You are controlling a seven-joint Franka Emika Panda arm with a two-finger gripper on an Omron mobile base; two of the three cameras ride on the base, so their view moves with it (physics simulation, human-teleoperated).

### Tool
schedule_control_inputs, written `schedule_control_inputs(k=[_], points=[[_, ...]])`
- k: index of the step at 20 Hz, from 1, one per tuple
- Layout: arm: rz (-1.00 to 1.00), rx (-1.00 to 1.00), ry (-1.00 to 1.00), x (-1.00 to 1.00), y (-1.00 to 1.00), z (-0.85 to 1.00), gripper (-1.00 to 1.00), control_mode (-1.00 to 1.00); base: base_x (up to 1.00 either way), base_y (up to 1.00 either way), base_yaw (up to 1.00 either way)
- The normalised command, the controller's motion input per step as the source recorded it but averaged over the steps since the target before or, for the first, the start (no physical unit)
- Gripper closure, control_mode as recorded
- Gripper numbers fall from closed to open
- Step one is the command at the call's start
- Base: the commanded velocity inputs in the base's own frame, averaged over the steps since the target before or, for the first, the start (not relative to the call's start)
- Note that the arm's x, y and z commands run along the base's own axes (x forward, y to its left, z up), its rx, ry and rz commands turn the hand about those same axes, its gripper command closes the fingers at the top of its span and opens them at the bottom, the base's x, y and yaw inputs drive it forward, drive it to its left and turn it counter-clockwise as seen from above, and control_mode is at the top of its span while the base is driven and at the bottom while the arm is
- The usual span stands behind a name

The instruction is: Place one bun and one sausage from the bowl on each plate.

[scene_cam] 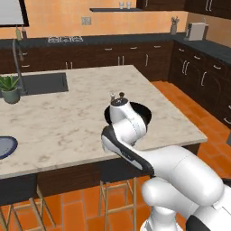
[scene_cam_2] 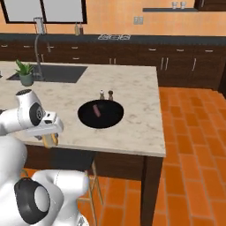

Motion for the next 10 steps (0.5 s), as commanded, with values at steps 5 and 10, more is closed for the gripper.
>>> schedule_control_inputs(k=[5,10], points=[[0.00,0.00,0.00,0.00,0.00,0.00,1.00,1.00,0.00,1.00,0.00],[0.00,0.00,0.00,0.00,0.00,0.00,1.00,1.00,0.37,0.55,0.00]])
